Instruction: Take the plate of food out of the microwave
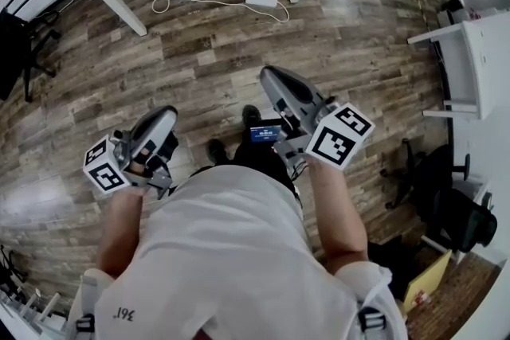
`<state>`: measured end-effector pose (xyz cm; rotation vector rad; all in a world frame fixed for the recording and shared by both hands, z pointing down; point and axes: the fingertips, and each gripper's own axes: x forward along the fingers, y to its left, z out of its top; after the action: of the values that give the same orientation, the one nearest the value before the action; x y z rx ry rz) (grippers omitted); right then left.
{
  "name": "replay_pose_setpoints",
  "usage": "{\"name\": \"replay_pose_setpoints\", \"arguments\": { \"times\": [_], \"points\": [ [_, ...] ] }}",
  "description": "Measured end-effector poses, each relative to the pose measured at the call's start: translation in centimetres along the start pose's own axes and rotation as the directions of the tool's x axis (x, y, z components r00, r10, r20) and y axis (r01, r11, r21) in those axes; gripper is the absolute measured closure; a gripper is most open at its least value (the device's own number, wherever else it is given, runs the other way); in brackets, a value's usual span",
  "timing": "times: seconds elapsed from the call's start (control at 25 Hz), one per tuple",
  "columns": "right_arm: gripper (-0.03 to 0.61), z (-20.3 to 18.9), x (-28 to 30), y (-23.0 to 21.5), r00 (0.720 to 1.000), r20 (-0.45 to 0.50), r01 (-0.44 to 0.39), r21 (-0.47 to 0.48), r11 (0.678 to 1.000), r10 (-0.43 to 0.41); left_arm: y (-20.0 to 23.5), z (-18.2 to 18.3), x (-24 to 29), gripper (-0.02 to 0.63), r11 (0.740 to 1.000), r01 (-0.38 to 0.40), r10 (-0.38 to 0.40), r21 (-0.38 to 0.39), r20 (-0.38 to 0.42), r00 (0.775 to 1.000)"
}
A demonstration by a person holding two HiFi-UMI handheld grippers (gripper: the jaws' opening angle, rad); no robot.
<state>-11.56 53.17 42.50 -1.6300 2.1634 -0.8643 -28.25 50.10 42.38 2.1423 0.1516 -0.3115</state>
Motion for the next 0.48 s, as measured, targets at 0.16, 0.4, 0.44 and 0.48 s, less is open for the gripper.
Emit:
{"name": "replay_pose_setpoints", "arguments": {
  "times": [0.16, 0.4, 0.44, 0.48],
  "points": [
    [0.588, 1.5, 0.5, -1.9, 1.0, 0.0, 0.003, 0.002, 1.0, -0.003, 0.9, 0.8, 1.9, 0.607, 1.0, -0.006, 0.006, 0.006, -0.007, 1.0],
    [0.588, 4.0, 3.0, -6.7, 0.999, -0.018, -0.037, 0.013, 0.999, 0.037, 3.8, 2.3, 5.2, 0.607, 0.998, -0.057, 0.057, 0.035, 0.006, 0.998],
    [0.588, 4.6, 3.7, -7.7, 0.999, -0.022, -0.046, 0.014, 0.999, 0.046, 4.4, 2.7, 5.9, 0.607, 0.997, -0.069, 0.068, 0.037, 0.013, 0.998],
    [0.588, 5.4, 4.5, -8.6, 0.998, -0.026, -0.056, 0.015, 0.998, 0.056, 5.0, 3.2, 6.7, 0.607, 0.996, -0.079, 0.079, 0.038, 0.018, 0.997]
  ]
}}
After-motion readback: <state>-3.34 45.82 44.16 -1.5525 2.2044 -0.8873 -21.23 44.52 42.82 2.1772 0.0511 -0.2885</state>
